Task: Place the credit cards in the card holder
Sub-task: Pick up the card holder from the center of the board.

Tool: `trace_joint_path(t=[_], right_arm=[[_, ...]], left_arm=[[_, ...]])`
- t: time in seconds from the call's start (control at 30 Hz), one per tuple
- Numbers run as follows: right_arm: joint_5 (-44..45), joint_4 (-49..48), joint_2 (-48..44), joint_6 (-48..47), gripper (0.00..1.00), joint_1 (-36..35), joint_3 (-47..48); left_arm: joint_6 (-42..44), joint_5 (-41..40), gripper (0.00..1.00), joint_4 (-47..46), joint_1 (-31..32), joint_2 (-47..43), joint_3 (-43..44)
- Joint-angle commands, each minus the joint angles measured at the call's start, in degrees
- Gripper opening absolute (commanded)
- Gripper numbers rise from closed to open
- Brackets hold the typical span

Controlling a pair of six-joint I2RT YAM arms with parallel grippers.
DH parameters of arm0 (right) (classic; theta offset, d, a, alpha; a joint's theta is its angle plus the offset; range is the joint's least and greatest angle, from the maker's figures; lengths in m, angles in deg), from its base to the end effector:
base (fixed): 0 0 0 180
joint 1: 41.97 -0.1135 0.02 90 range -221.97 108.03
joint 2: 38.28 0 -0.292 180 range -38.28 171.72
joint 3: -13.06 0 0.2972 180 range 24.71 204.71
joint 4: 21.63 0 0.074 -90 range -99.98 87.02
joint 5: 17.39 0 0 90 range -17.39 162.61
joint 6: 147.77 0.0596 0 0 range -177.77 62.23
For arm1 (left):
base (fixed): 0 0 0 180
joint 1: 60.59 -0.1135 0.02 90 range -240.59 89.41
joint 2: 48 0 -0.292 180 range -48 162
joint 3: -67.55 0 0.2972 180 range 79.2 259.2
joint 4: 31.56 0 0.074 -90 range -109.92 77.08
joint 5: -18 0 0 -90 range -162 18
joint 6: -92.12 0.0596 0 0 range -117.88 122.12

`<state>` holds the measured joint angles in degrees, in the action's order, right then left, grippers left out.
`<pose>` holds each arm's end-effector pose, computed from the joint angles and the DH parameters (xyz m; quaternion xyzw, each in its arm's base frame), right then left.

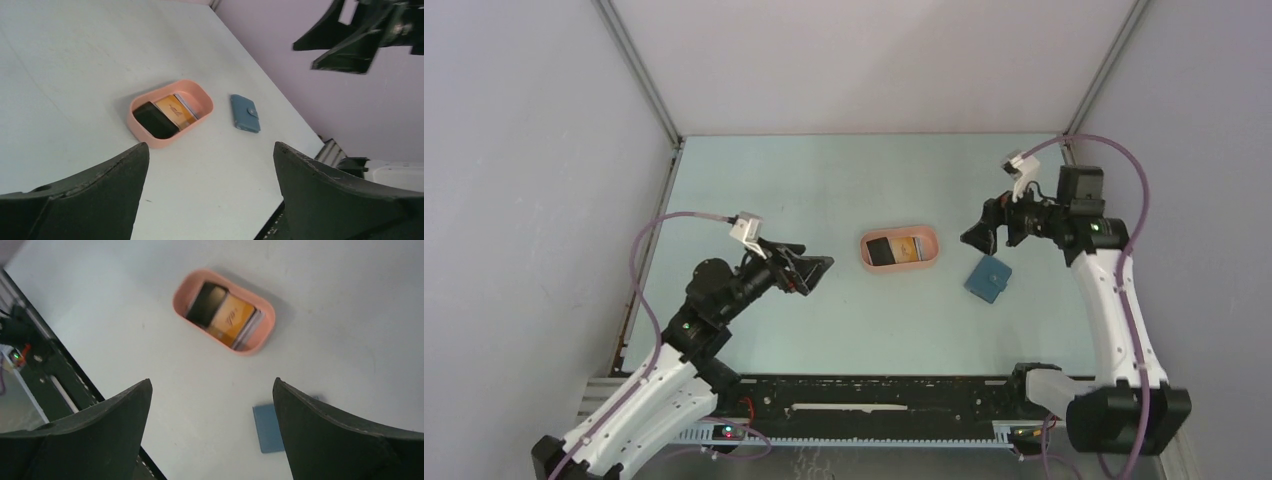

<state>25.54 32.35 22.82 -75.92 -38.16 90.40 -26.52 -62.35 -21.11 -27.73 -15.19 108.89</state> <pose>0.2572 0.0266 0.3821 -0.2772 0.7947 0.2750 0.4647 0.1636 -0.1175 0.3114 0.0848 0.7137 -0.4061 0.5644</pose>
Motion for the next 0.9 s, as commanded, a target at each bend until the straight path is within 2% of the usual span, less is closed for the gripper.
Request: trace_joint_path(t=[0.0, 0.03, 0.17, 0.27, 0.37, 0.53, 0.7, 0.87], right_arm=[[11.3, 6.1, 9.2, -10.8, 1.00, -3.1, -0.8], [16.0, 6.5, 11.7, -10.7, 1.00, -3.5, -0.8], [24.2, 4.4, 21.0, -9.5, 0.95, -3.4, -2.3], [32.6, 2.3, 24.1, -9.7, 0.94, -3.6, -3.3], [36.8, 0.1, 25.1, -9.7, 0.94, -3.6, -4.4], [37.3, -1.1, 28.8, -9.3, 0.91, -0.9, -3.8], [32.5, 2.4, 35.2, -9.8, 0.84, 1.9, 1.1], [31.7, 2.5, 38.9, -10.7, 0.84, 2.1, 2.5]], left_arm=[[-7.7, 4.0, 0.97, -13.8, -0.1, 6.1, -4.6], [-8.3, 4.1, 0.96, -14.3, 0.0, 7.6, -5.1], [-8.6, 3.1, 0.92, -17.9, 3.2, 14.2, -6.9], [-8.4, 1.6, 0.90, -20.6, 6.4, 18.1, -7.7], [-8.9, 0.8, 0.89, -24.0, 8.2, 21.4, -8.8], [-10.1, 2.4, 0.86, -29.0, 9.0, 25.9, -9.3], [-9.4, 3.6, 0.83, -29.3, 9.2, 28.1, -8.5], [-9.4, 4.1, 0.79, -30.3, 9.7, 29.1, -8.9]])
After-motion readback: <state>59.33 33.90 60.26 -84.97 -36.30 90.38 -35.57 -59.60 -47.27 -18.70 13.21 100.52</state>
